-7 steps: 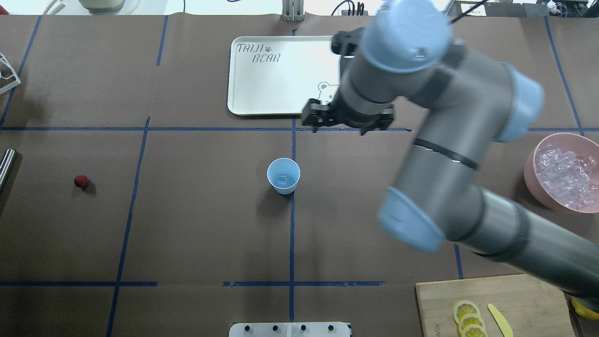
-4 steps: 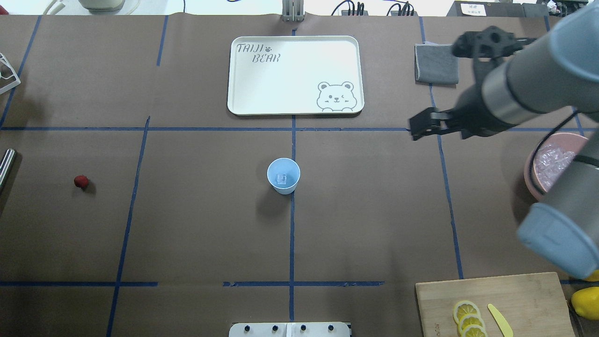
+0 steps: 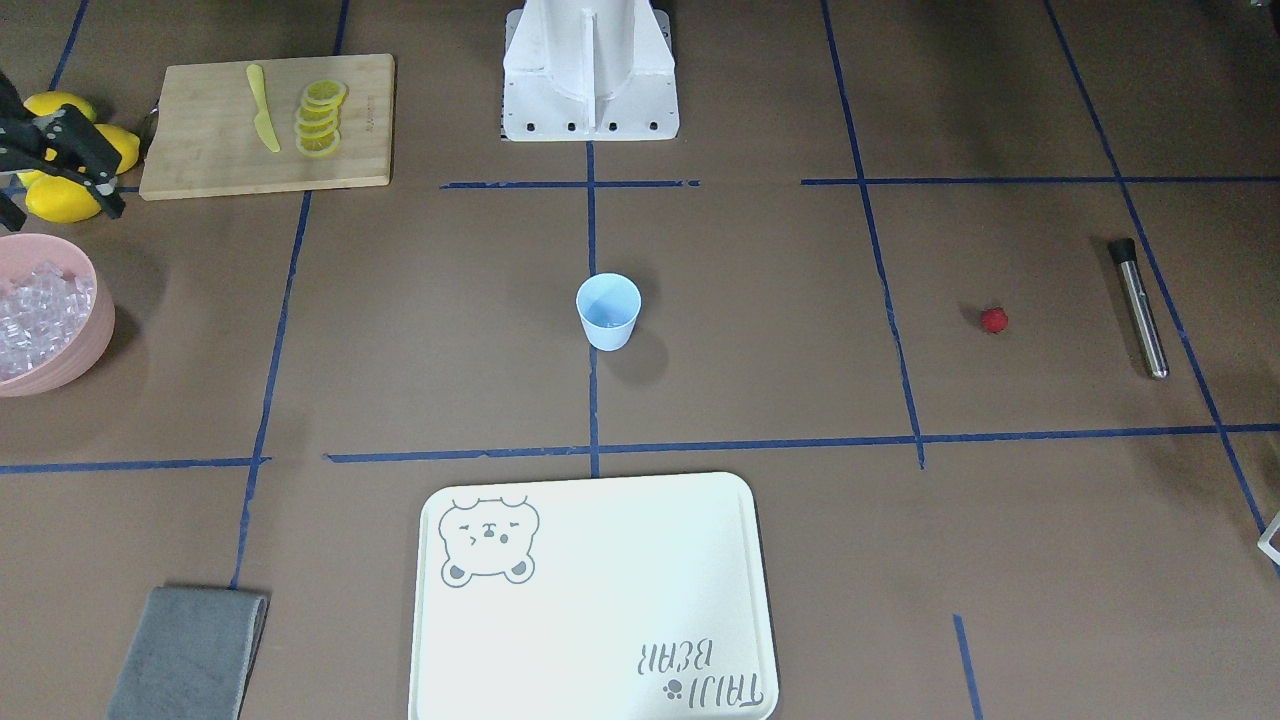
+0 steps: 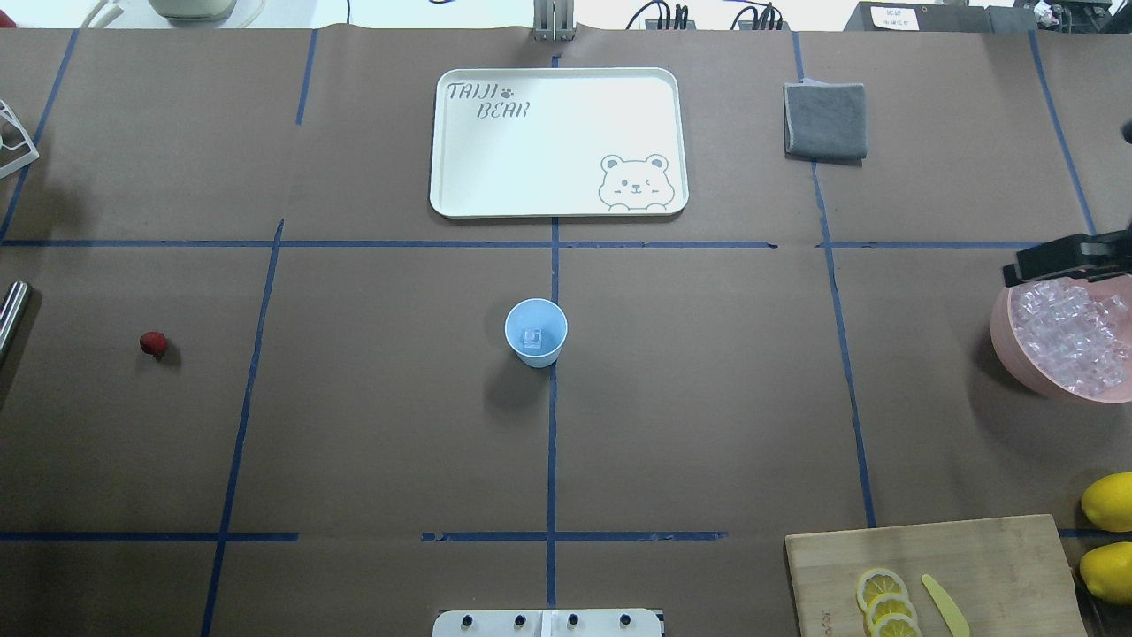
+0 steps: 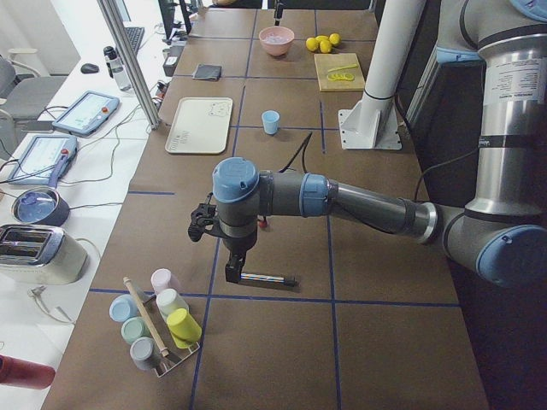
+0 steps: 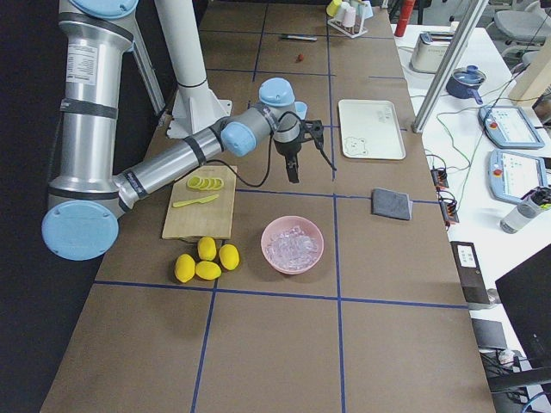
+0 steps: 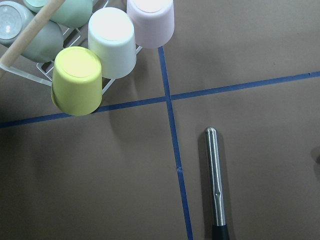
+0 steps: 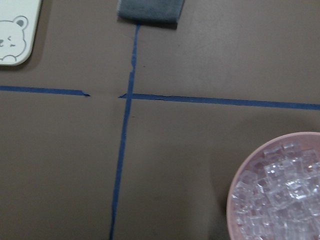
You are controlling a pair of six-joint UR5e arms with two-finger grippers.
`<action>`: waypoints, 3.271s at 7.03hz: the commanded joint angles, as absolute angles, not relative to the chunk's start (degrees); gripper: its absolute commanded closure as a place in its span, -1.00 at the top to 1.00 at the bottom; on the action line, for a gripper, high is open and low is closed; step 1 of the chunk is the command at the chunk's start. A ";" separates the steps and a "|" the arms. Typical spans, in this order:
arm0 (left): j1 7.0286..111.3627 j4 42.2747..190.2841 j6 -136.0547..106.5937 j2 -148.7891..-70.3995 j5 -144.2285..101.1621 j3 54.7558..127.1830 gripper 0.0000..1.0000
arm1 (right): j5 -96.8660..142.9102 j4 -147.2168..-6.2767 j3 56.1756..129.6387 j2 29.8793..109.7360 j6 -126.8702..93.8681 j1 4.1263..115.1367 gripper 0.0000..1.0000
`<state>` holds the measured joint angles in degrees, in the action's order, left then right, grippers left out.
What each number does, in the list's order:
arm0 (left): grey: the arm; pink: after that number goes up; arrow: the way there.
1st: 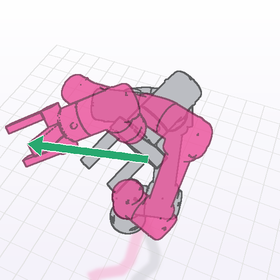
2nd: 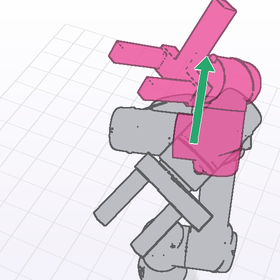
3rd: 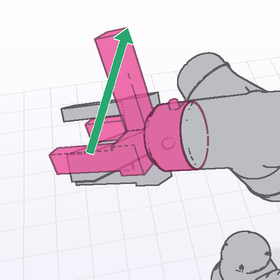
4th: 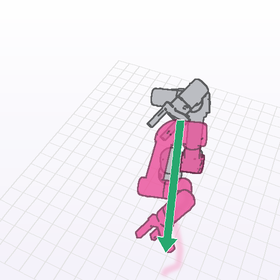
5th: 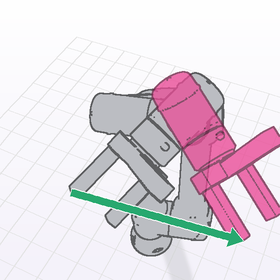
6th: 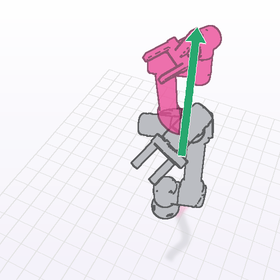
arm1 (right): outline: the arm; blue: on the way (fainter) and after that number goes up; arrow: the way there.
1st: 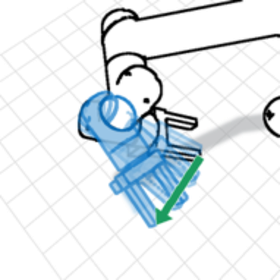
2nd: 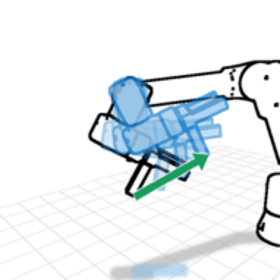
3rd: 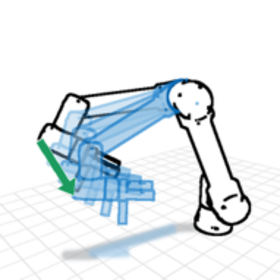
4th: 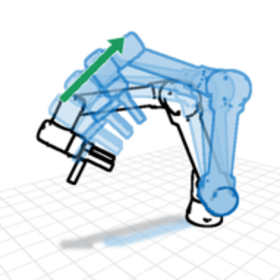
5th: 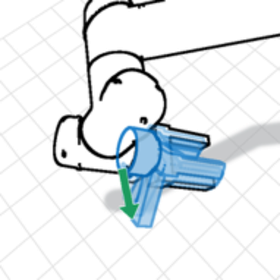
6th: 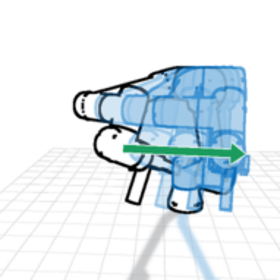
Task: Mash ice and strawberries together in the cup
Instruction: 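Move the right gripper back over the pink ice bowl, then lower the right gripper into the bowl and grasp another ice cube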
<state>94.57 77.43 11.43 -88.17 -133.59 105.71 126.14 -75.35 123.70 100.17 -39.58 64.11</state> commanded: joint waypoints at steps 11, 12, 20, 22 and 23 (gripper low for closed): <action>94.57 77.87 10.11 -88.15 -133.51 106.35 1.00 | 126.47 -68.91 103.72 100.99 -29.89 63.11 0.71; 94.57 77.87 10.11 -88.15 -133.59 106.35 1.00 | 126.65 -68.91 103.62 100.99 -29.62 63.02 0.54; 94.57 77.78 10.11 -88.07 -133.51 106.70 1.00 | 126.74 -69.17 102.83 100.99 -26.54 62.14 0.29; 94.57 77.70 10.11 -88.07 -133.51 106.87 1.00 | 126.74 -69.17 102.57 100.99 -26.54 61.79 0.29; 94.57 77.70 10.11 -88.07 -133.51 106.87 1.00 | 126.83 -69.17 102.22 100.99 -26.54 61.61 0.29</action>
<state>94.57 77.71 10.11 -88.07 -133.51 106.82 126.76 -69.17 102.56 100.98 -26.54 61.84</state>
